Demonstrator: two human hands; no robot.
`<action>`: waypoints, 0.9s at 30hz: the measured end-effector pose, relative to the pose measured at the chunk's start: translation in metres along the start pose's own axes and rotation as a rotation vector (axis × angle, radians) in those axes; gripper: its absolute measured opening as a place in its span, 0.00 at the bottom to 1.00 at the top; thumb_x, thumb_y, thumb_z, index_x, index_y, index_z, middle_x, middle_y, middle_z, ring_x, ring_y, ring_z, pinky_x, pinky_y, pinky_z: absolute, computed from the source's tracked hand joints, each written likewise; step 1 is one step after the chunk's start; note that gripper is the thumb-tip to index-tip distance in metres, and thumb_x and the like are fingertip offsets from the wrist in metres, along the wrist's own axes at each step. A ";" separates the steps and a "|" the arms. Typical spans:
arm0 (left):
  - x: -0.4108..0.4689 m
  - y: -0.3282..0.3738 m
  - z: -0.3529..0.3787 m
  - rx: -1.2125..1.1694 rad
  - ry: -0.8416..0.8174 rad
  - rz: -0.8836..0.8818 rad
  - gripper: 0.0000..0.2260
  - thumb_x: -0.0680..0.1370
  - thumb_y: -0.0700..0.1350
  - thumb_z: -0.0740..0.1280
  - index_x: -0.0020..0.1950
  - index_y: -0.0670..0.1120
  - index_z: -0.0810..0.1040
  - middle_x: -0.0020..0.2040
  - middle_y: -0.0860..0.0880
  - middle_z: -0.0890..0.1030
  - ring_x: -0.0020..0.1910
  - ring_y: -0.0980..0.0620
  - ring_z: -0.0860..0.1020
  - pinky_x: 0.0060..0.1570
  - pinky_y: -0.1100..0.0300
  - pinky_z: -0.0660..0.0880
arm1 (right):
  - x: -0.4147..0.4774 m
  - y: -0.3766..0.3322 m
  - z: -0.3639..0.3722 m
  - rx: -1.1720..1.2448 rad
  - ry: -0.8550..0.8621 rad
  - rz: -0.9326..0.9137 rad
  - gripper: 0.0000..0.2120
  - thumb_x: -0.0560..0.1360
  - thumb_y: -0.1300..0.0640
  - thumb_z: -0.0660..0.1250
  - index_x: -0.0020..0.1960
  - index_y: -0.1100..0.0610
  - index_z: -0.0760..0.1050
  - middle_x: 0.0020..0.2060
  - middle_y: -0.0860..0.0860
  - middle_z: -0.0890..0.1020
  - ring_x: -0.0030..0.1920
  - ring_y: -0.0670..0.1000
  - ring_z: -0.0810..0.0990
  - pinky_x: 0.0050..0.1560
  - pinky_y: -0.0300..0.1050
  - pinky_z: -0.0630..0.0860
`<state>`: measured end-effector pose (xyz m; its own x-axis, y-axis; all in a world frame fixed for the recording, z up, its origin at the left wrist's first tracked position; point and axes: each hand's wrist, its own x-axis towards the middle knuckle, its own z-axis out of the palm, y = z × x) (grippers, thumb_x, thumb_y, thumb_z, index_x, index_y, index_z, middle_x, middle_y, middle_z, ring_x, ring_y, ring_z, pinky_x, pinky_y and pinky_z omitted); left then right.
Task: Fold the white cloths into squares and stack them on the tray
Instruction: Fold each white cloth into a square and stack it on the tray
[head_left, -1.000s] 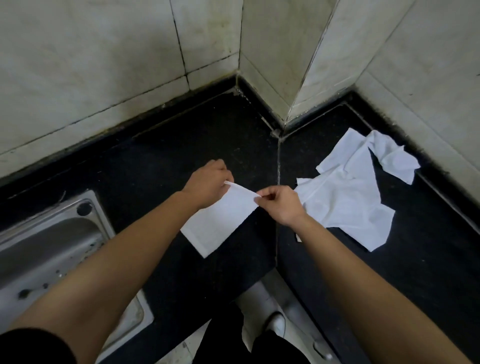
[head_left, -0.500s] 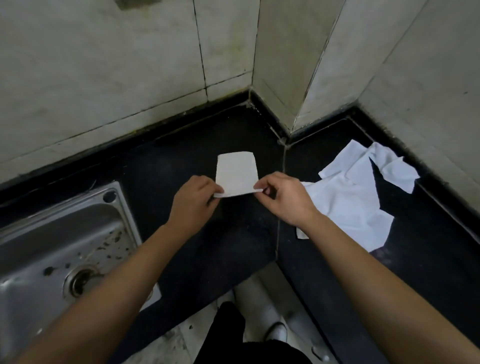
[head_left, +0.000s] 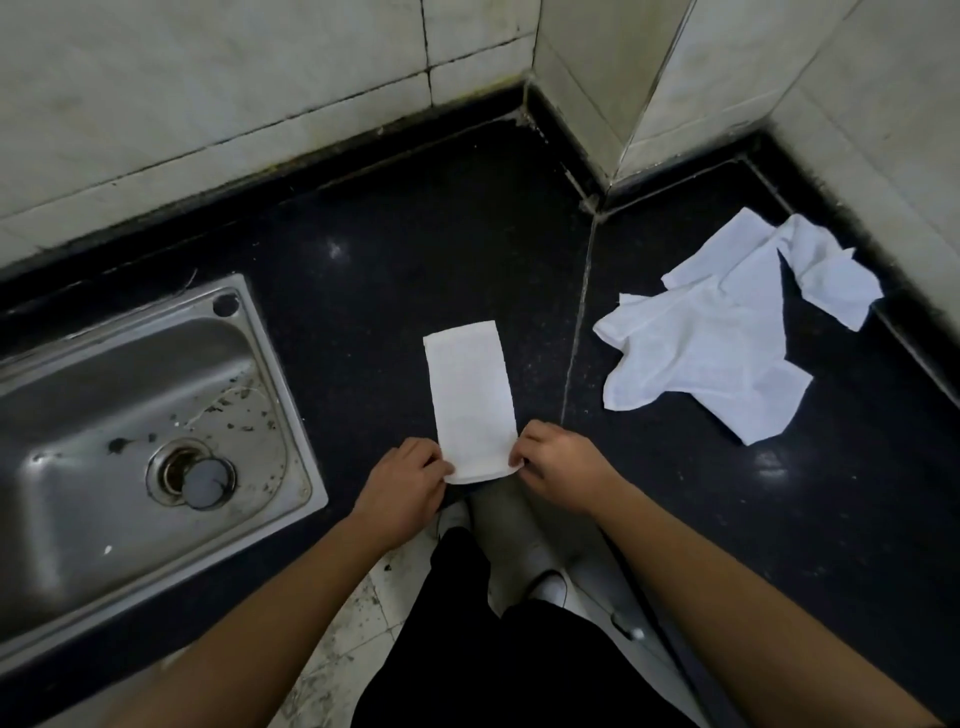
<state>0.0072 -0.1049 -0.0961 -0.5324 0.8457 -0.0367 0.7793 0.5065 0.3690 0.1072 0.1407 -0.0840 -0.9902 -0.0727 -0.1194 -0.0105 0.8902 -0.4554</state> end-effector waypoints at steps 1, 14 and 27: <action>0.002 0.000 -0.003 0.009 -0.021 0.007 0.09 0.70 0.40 0.75 0.49 0.45 0.83 0.52 0.46 0.79 0.50 0.44 0.79 0.41 0.54 0.76 | 0.002 0.001 -0.002 -0.022 0.010 -0.036 0.05 0.70 0.60 0.72 0.46 0.54 0.80 0.47 0.52 0.79 0.43 0.55 0.80 0.38 0.52 0.80; 0.052 -0.017 -0.046 -0.279 -0.483 -0.171 0.17 0.71 0.60 0.52 0.48 0.51 0.72 0.65 0.49 0.76 0.66 0.50 0.72 0.61 0.50 0.71 | 0.046 0.004 -0.044 -0.045 -0.346 -0.016 0.11 0.77 0.48 0.58 0.54 0.53 0.71 0.61 0.52 0.78 0.71 0.53 0.68 0.69 0.49 0.65; 0.134 -0.047 -0.066 -1.038 -0.145 -0.938 0.08 0.81 0.43 0.62 0.59 0.43 0.76 0.53 0.44 0.80 0.46 0.47 0.81 0.45 0.54 0.79 | 0.132 0.020 -0.053 0.662 0.021 0.595 0.07 0.78 0.52 0.68 0.56 0.45 0.77 0.45 0.45 0.82 0.48 0.43 0.80 0.48 0.36 0.73</action>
<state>-0.1225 -0.0264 -0.0565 -0.6227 0.3086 -0.7190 -0.4715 0.5853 0.6596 -0.0312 0.1727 -0.0623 -0.8082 0.3327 -0.4860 0.5830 0.3350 -0.7402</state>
